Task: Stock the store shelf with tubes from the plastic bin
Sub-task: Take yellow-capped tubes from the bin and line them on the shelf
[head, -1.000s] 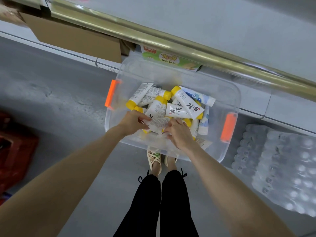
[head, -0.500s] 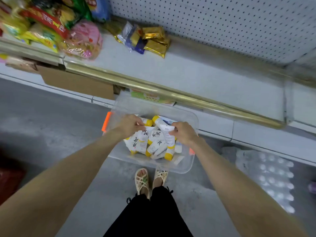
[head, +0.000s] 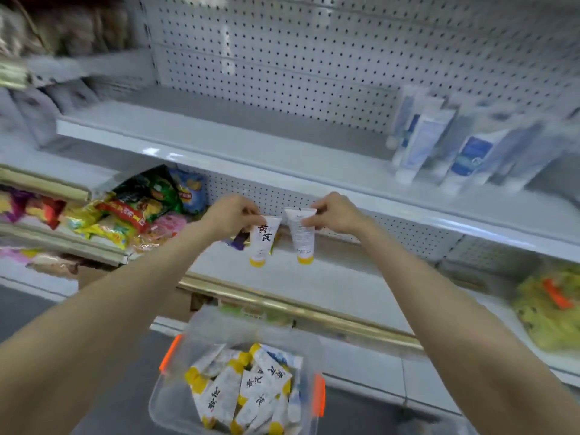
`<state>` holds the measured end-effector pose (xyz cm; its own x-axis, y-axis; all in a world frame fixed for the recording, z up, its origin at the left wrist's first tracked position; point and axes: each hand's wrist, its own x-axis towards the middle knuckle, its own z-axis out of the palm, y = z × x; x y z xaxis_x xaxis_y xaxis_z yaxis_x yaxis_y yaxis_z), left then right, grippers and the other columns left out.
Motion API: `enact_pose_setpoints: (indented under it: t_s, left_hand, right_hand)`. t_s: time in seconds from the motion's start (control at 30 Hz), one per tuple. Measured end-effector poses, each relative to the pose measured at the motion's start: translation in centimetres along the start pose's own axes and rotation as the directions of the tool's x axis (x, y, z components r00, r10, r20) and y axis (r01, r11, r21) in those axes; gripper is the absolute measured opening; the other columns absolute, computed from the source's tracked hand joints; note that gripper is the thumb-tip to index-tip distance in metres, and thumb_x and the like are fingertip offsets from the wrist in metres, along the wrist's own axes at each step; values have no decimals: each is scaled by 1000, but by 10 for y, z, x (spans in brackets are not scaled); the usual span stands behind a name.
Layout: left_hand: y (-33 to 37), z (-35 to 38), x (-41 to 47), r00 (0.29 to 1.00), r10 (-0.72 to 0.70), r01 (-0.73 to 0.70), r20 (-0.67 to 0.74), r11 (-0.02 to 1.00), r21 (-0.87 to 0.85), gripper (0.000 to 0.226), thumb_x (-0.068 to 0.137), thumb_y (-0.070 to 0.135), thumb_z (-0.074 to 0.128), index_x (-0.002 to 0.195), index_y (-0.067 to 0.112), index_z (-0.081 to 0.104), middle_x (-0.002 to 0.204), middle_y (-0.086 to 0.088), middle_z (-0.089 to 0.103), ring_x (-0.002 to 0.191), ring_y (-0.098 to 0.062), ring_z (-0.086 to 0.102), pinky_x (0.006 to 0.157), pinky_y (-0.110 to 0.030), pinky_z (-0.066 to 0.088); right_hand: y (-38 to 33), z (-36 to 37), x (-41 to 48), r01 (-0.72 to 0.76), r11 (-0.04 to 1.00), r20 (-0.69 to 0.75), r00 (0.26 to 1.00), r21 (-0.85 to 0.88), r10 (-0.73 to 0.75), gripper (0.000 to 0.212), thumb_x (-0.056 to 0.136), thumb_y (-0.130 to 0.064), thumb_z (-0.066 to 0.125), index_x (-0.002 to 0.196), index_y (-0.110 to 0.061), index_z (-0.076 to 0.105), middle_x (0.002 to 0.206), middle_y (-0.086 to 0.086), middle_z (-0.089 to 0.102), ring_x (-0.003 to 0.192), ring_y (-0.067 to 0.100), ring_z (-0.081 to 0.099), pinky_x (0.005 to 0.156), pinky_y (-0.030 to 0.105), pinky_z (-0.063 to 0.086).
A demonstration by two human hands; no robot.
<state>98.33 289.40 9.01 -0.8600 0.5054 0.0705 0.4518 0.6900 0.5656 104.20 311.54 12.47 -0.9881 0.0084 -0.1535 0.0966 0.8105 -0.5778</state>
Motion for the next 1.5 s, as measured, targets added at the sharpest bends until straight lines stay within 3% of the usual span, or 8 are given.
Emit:
enact_pose_setpoints:
  t_s: [0.2, 0.37, 0.53, 0.63, 0.8, 0.93, 1.03, 1.5]
  left_hand:
    - [49, -70, 35, 978, 155, -155, -138, 988, 12, 19, 85, 30, 66, 83, 13, 74, 66, 0, 66, 61, -9, 58, 56, -18, 39]
    - [75, -109, 69, 956, 227, -239, -186, 970, -41, 18, 86, 26, 65, 78, 11, 72, 62, 2, 63, 60, -15, 57, 61, -25, 45]
    - [89, -131, 122, 935, 310, -321, -171, 946, -42, 17, 85, 24, 65, 79, 10, 73, 74, -13, 70, 69, -23, 63, 73, -36, 52]
    - [92, -133, 159, 932, 333, -346, -142, 935, -80, 16, 85, 24, 66, 77, 12, 73, 74, -14, 70, 67, -21, 62, 76, -38, 52]
    - [99, -124, 215, 939, 296, -319, -177, 941, -114, 18, 84, 24, 67, 85, 8, 73, 69, -3, 65, 61, -13, 59, 61, -21, 46]
    - [103, -117, 254, 951, 255, -275, -174, 956, -102, 18, 86, 29, 63, 87, 14, 73, 71, -3, 66, 58, -11, 57, 57, -22, 44]
    - [99, -111, 278, 943, 254, -285, -215, 950, -125, 21, 87, 28, 62, 88, 10, 73, 74, -9, 69, 59, -18, 59, 58, -25, 46]
    - [94, -90, 347, 961, 172, -202, -216, 971, -129, 22, 88, 27, 60, 90, 10, 73, 70, -7, 66, 49, -14, 49, 48, -23, 36]
  right_hand:
    - [-45, -87, 2, 101, 989, -177, 981, 109, -81, 19, 80, -9, 71, 96, 0, 69, 87, 12, 69, 69, 17, 66, 76, 32, 55]
    - [-64, -131, 8, 141, 977, -303, 949, 159, -87, 15, 79, -3, 71, 94, -1, 70, 86, 11, 68, 61, 8, 63, 60, 16, 54]
    - [-62, -157, 31, 100, 975, -427, 904, 197, -6, 25, 77, -1, 73, 101, 0, 69, 96, 18, 71, 79, 27, 70, 77, 36, 59]
    - [-53, -167, 49, 70, 964, -479, 875, 258, 64, 34, 76, 0, 72, 109, 2, 65, 103, 19, 69, 86, 30, 69, 72, 32, 59]
    - [-31, -183, 86, 20, 933, -534, 825, 358, 187, 48, 72, 1, 76, 118, 3, 59, 108, 15, 65, 85, 27, 67, 65, 22, 58]
    - [-13, -201, 121, -77, 967, -542, 816, 243, 201, 38, 75, -7, 72, 110, 5, 63, 100, 15, 70, 86, 28, 70, 83, 37, 56]
    - [-5, -209, 143, -59, 979, -564, 810, 195, 162, 23, 73, -7, 71, 90, 8, 67, 92, 22, 71, 84, 30, 70, 82, 46, 56]
    - [33, -221, 214, -116, 974, -562, 801, 197, 209, 16, 73, -5, 72, 87, 2, 70, 88, 17, 72, 78, 26, 71, 80, 43, 57]
